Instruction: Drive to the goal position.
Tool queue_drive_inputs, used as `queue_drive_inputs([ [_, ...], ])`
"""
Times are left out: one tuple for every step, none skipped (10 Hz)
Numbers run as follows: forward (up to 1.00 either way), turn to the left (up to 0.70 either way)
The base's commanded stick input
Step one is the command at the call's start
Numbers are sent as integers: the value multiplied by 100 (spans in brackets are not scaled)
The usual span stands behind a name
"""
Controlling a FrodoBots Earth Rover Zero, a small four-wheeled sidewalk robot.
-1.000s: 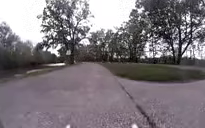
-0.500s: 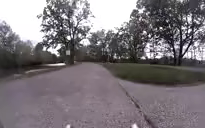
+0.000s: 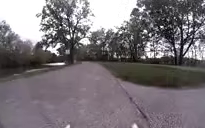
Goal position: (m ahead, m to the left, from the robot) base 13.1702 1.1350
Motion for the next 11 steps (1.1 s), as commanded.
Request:
queue_drive_inputs([
  [70, 0],
  [70, 0],
  [70, 0],
  [70, 0],
  [70, 0],
  [70, 0],
  [81, 0],
  [85, 0],
  [85, 0],
  [89, 0],
  [96, 0],
])
